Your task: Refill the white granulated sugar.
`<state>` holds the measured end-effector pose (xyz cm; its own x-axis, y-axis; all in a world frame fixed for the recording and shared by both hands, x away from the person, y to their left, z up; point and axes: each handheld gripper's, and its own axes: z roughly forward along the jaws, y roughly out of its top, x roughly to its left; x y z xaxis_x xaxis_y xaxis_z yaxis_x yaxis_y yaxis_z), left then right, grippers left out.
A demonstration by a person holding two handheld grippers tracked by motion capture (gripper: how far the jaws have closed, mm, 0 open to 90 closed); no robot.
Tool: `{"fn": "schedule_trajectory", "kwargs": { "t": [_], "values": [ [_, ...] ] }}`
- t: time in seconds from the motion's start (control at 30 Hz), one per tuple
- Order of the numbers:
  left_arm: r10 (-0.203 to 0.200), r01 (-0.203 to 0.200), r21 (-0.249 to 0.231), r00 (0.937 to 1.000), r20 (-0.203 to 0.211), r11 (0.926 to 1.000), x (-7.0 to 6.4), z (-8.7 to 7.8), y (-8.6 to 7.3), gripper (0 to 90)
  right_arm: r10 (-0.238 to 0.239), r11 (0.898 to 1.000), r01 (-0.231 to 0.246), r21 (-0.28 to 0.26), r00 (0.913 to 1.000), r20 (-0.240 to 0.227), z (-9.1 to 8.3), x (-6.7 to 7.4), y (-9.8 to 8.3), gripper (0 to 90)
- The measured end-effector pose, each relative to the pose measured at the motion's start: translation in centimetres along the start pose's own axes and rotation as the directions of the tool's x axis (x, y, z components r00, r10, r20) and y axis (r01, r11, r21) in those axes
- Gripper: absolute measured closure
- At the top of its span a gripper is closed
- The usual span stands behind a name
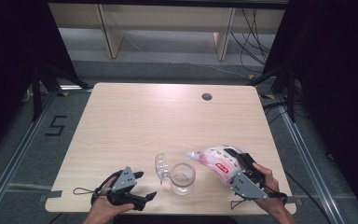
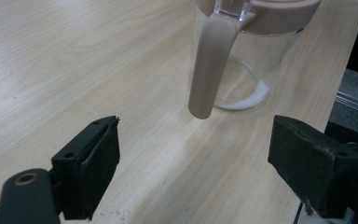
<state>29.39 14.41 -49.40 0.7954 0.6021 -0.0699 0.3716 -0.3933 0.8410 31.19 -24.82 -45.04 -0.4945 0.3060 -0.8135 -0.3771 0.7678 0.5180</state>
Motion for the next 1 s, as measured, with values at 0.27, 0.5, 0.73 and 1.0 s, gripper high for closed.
{"fn": "schedule_trajectory", "kwargs": {
  "t": [0.27, 0.5, 0.73, 1.0],
  "values": [
    [-0.015, 0.015, -0.011, 0.9997, 0.018, 0.9998, -0.2, 0.1, 0.0, 16.1, -0.106, 0.994, 0.105, 0.041, 0.9944, 0.004, -0.4, 0.6, 0.3, 47.7],
    [-0.017, 0.017, -0.007, 0.9997, 0.019, 0.9998, -0.2, 0.1, 0.0, 16.1, -0.202, 0.978, 0.202, 0.049, 0.9794, -0.002, -0.5, 1.1, 0.9, 47.9],
    [-0.009, 0.009, -0.004, 0.9998, 0.019, 1.0000, -0.1, 0.2, -0.1, 16.1, -0.339, 0.938, 0.339, 0.072, 0.9409, -0.012, -0.3, 1.2, 1.3, 48.2],
    [0.000, 0.000, -0.001, 0.9999, 0.013, 1.0000, -0.1, 0.1, -0.1, 16.1, -0.433, 0.897, 0.433, 0.087, 0.9010, -0.024, 0.3, 1.7, 1.4, 48.5]
  ]
}}
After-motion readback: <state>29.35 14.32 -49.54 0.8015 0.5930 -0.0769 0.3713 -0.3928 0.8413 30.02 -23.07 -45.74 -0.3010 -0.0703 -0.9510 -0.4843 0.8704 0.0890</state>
